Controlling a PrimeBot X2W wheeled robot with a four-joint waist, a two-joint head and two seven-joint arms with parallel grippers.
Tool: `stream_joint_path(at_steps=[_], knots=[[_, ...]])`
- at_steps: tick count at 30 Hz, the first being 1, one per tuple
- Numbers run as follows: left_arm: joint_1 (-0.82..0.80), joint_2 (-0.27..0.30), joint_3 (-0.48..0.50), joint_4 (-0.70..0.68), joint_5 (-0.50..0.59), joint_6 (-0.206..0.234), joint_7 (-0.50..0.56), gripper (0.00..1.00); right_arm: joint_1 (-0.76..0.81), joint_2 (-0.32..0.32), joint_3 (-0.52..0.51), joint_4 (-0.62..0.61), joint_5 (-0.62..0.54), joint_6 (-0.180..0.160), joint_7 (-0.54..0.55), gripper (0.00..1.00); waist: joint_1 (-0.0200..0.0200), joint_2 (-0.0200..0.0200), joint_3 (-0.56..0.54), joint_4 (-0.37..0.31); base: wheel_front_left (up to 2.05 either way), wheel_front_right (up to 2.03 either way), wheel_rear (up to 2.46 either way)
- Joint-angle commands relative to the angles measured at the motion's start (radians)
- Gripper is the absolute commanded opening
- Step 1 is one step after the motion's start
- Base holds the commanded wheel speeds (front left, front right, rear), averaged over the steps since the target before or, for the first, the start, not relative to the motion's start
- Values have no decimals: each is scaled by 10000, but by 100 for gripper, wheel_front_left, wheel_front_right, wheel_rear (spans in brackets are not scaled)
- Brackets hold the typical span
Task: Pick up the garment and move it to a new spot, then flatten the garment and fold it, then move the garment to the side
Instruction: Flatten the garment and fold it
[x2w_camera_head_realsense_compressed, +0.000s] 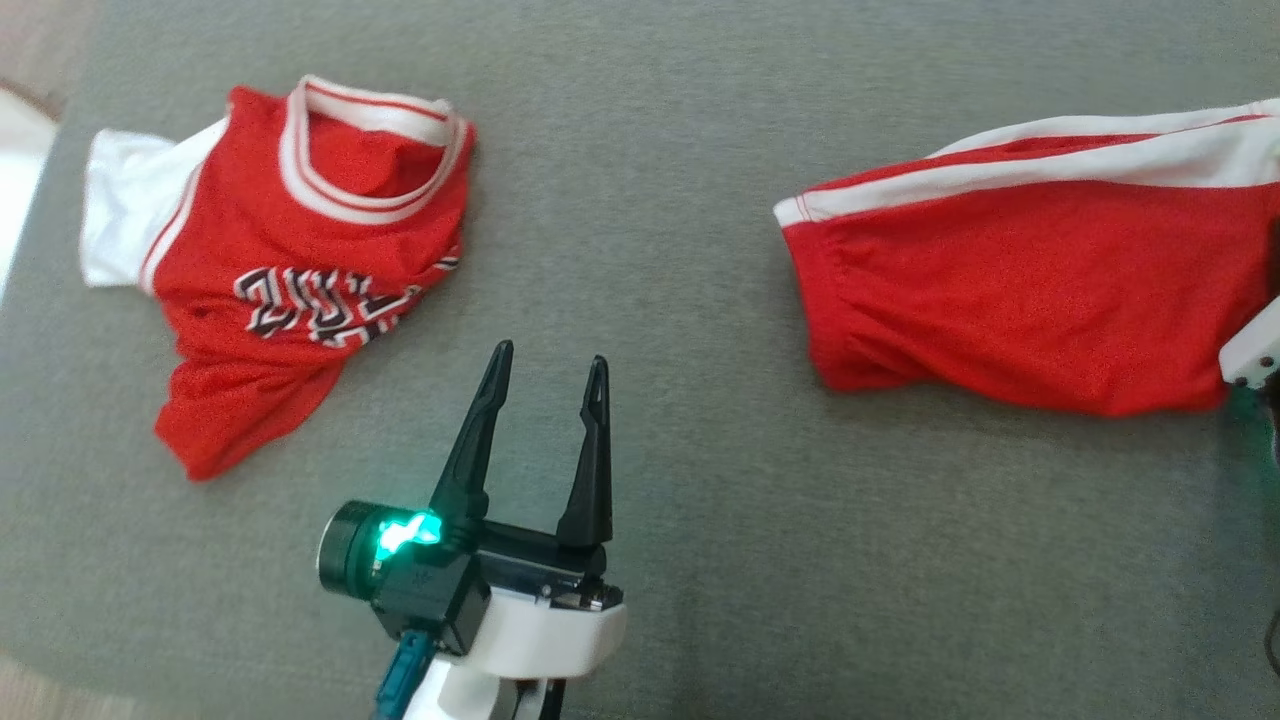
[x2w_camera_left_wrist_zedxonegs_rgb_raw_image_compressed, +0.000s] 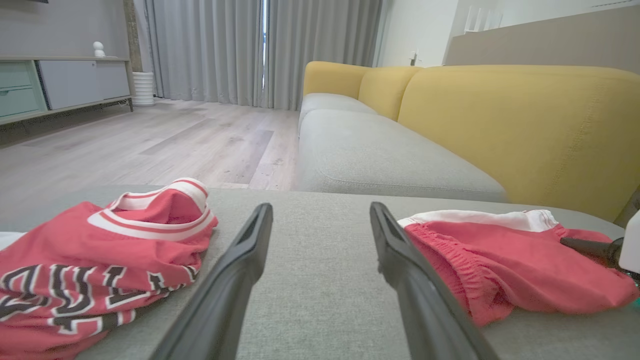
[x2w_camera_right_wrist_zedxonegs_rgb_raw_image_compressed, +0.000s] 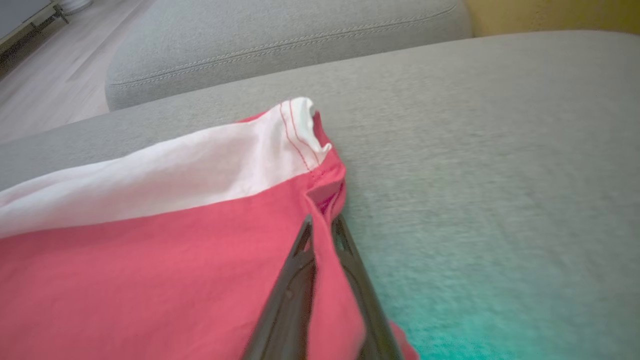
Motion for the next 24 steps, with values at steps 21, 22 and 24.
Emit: stream_joint_path(at_steps=[21,22,24], knots=[[-67,-33,421,189,82,-153,-93,100,-52,-598,1141,-888,112,65,-1466,0,-1,0,-1309,-2111,0,0,0],[-32,-33,437,221,99,-177,-93,100,-88,-456,1248,-1090,94,65,-1503,0,-1,0,-1395,-2138,0,0,0],[37,-33,462,276,125,-221,-93,100,-132,-140,1498,-1548,52,65,-1556,0,-1,0,-1564,-2175,0,0,0]])
